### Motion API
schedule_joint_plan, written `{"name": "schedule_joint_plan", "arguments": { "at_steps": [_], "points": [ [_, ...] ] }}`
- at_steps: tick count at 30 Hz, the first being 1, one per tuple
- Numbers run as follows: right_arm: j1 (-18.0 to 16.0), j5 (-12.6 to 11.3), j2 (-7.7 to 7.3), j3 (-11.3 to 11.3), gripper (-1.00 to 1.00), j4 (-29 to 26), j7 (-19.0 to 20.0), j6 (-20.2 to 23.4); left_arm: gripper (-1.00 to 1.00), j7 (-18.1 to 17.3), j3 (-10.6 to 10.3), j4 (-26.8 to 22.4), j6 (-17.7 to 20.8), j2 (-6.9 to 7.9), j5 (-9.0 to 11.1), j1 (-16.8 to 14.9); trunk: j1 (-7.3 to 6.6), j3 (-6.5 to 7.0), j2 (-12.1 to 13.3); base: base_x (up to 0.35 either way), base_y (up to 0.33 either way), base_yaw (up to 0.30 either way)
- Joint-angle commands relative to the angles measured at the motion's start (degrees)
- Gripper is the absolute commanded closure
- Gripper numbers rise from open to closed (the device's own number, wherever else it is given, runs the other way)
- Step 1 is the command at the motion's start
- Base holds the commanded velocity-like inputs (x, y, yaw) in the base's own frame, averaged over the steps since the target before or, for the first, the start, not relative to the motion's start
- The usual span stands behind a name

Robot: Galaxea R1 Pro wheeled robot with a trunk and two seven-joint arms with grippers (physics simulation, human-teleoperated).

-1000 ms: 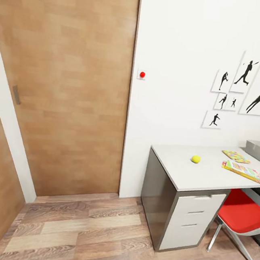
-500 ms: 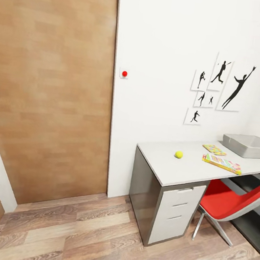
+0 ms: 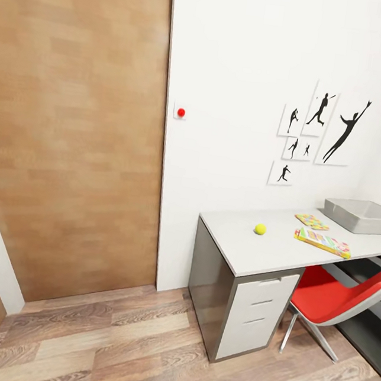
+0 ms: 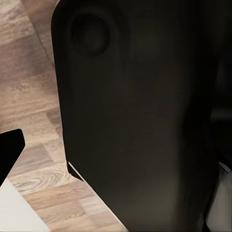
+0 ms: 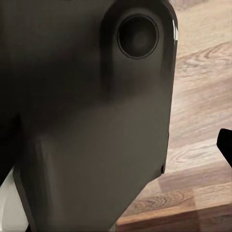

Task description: Put all the toys in the child's room - the three board games (two on the bed and one on the table), the two jigsaw puzzles on the table, and the tennis ball on the table - inside the toy box on the table in the child's room.

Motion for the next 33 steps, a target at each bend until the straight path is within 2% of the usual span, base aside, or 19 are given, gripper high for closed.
{"name": "schedule_joint_plan", "arguments": {
  "at_steps": [1,17,33],
  "points": [
    [0.00,-0.04,0.01,0.00,-1.00,0.00,-0.02,-0.08,-1.00,0.00,-0.03,-0.03,-0.02,0.01,-0.03,-0.01,-0.22,0.15,0.39,0.000,0.000,-0.002],
    [0.00,0.02,0.03,0.04,-1.00,0.00,-0.02,-3.56,-1.00,0.00,-0.03,-0.12,-0.04,0.07,-0.03,-0.01,-3.74,3.03,6.81,0.000,0.000,0.000],
    [0.00,-0.12,0.12,-0.20,-1.00,0.00,-0.02,-4.46,-1.00,0.00,0.01,-0.15,-0.04,0.09,-0.03,-0.01,-7.25,5.90,13.23,0.000,0.000,0.000]
  ]
}}
